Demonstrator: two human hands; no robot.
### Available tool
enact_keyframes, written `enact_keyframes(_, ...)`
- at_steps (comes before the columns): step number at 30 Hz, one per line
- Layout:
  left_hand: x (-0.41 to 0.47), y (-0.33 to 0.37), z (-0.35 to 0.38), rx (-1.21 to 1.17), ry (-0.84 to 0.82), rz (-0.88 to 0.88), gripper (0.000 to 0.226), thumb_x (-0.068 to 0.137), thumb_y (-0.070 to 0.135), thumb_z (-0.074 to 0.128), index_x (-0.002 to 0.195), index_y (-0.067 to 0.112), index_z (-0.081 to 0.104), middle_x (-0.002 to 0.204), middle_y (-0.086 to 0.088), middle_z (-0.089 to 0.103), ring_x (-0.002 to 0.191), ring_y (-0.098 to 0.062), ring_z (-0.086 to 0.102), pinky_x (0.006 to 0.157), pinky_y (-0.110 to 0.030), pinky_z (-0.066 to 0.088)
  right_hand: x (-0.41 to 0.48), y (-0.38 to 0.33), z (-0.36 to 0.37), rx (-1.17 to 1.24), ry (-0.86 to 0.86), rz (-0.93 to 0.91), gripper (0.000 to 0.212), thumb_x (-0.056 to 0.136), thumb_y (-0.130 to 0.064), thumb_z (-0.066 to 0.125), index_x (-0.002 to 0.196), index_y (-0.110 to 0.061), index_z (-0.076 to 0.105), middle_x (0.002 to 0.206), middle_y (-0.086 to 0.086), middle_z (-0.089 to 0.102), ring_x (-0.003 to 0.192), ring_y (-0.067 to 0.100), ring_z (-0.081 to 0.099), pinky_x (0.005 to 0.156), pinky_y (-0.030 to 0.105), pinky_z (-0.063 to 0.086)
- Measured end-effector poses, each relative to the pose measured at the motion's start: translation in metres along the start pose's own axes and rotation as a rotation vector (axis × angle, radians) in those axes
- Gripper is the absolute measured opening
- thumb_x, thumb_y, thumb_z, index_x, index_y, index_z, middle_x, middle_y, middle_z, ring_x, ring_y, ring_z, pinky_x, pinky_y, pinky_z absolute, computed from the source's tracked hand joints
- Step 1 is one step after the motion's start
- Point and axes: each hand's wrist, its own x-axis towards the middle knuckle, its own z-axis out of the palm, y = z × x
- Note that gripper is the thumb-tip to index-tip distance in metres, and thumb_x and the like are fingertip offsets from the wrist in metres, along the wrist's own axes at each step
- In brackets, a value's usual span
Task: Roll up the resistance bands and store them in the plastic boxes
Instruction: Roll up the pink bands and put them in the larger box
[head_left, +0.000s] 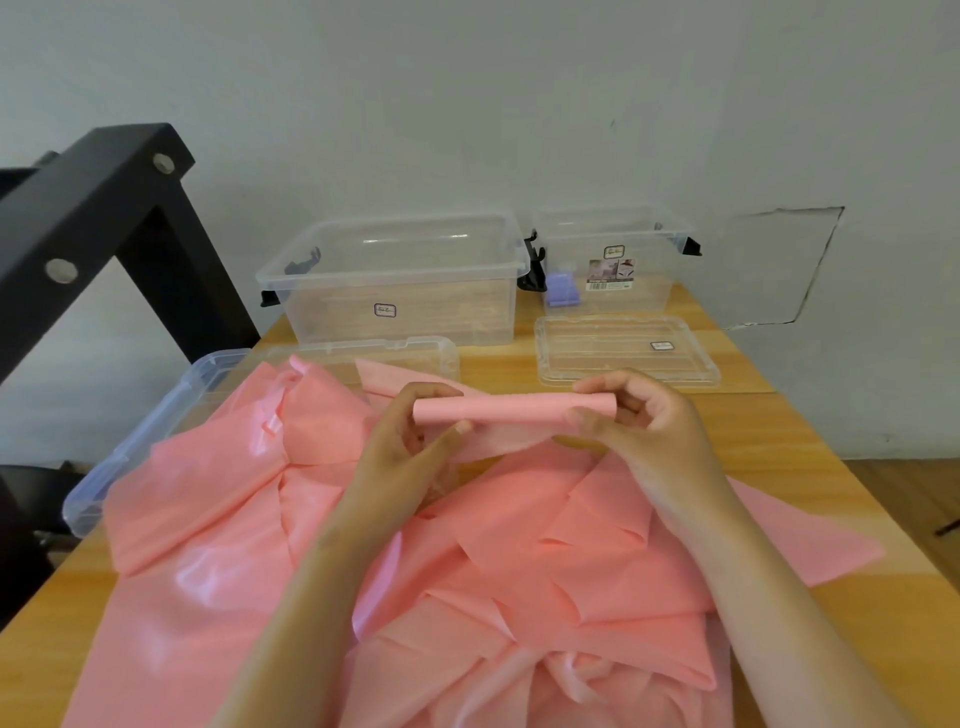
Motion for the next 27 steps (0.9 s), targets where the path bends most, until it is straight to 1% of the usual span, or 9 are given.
enact_keyframes(3, -0.001, 0.001, 0.0, 0.063, 0.004, -0.015, 0.013, 0.093, 0.014, 0.056, 0.106, 0.015, 0.057, 0.079, 0.001, 0.055, 0.057, -0.012, 0.051, 0.043, -0.022, 0.04, -0.001, -0.002, 0.0, -0.022, -0.024, -0.055, 0.029, 0.073, 0.013, 0.071, 0.085, -0.013, 0.066, 0.083, -0.009, 0.071, 0.082, 0.002, 0.066, 0.071, 0.019, 0.055)
enact_keyframes(6, 0.0, 0.001, -0.004, 0.117, 0.001, 0.013, 0.007, 0.09, 0.021, 0.064, 0.094, 0.025, 0.061, 0.075, 0.013, 0.055, 0.055, -0.007, 0.047, 0.037, -0.021, 0.037, -0.002, -0.004, 0.001, -0.031, -0.018, -0.092, 0.03, 0.074, 0.011, 0.071, 0.084, -0.016, 0.066, 0.087, -0.009, 0.072, 0.085, 0.002, 0.066, 0.072, 0.014, 0.049)
enact_keyframes(8, -0.001, 0.002, -0.006, -0.027, -0.059, -0.01, 0.013, 0.081, 0.027, 0.073, 0.087, 0.027, 0.062, 0.076, 0.013, 0.058, 0.054, -0.007, 0.048, 0.037, -0.02, 0.037, -0.002, -0.005, 0.001, -0.005, -0.001, -0.098, 0.027, 0.075, 0.008, 0.072, 0.085, -0.017, 0.066, 0.086, -0.009, 0.072, 0.083, 0.002, 0.066, 0.071, 0.013, 0.048)
enact_keyframes(11, -0.001, 0.003, -0.007, -0.209, -0.085, -0.032, 0.018, 0.066, 0.036, 0.073, 0.08, 0.029, 0.064, 0.077, 0.009, 0.062, 0.06, -0.007, 0.055, 0.046, -0.018, 0.044, -0.002, -0.005, 0.001, 0.023, 0.01, -0.091, 0.023, 0.074, -0.001, 0.076, 0.087, -0.018, 0.067, 0.083, -0.01, 0.07, 0.079, 0.002, 0.064, 0.068, 0.013, 0.048)
enact_keyframes(14, 0.002, -0.001, -0.007, -0.162, -0.017, -0.021, 0.015, 0.07, 0.028, 0.075, 0.081, 0.028, 0.065, 0.079, 0.007, 0.064, 0.068, -0.011, 0.058, 0.053, -0.02, 0.047, -0.001, -0.001, 0.0, -0.019, 0.007, -0.026, 0.023, 0.075, -0.008, 0.079, 0.092, -0.019, 0.068, 0.084, -0.004, 0.068, 0.078, 0.002, 0.064, 0.069, 0.013, 0.048)
enact_keyframes(17, 0.003, -0.004, -0.004, -0.105, 0.046, -0.007, 0.026, 0.071, 0.02, 0.081, 0.091, 0.019, 0.064, 0.081, 0.005, 0.065, 0.073, -0.013, 0.058, 0.057, -0.021, 0.049, 0.0, 0.003, -0.001, -0.008, 0.004, 0.028, 0.026, 0.076, -0.002, 0.075, 0.097, -0.014, 0.067, 0.089, -0.005, 0.07, 0.08, 0.002, 0.065, 0.07, 0.012, 0.048)
enact_keyframes(19, 0.003, -0.004, -0.004, -0.082, 0.065, 0.027, 0.03, 0.069, 0.018, 0.078, 0.095, 0.012, 0.063, 0.083, 0.005, 0.066, 0.075, -0.011, 0.059, 0.061, -0.021, 0.05, 0.001, 0.005, -0.002, -0.016, -0.008, 0.055, 0.027, 0.076, -0.002, 0.075, 0.099, -0.013, 0.067, 0.089, -0.006, 0.07, 0.08, 0.002, 0.065, 0.07, 0.012, 0.048)
enact_keyframes(23, 0.005, -0.005, -0.006, -0.046, 0.094, 0.062, 0.027, 0.075, 0.004, 0.077, 0.097, 0.014, 0.064, 0.081, 0.007, 0.068, 0.075, -0.007, 0.061, 0.063, -0.02, 0.05, 0.001, 0.007, -0.004, -0.105, -0.041, 0.113, 0.021, 0.078, -0.014, 0.076, 0.096, -0.021, 0.07, 0.088, -0.007, 0.074, 0.082, 0.003, 0.066, 0.073, 0.016, 0.048)
enact_keyframes(27, 0.003, -0.006, -0.005, -0.071, 0.014, -0.018, 0.024, 0.083, 0.004, 0.068, 0.102, 0.017, 0.061, 0.077, 0.011, 0.065, 0.068, -0.006, 0.057, 0.055, -0.017, 0.046, 0.001, 0.004, -0.002, -0.05, -0.024, 0.031, 0.022, 0.076, 0.003, 0.073, 0.088, -0.015, 0.067, 0.083, -0.011, 0.07, 0.079, 0.0, 0.064, 0.07, 0.014, 0.047)
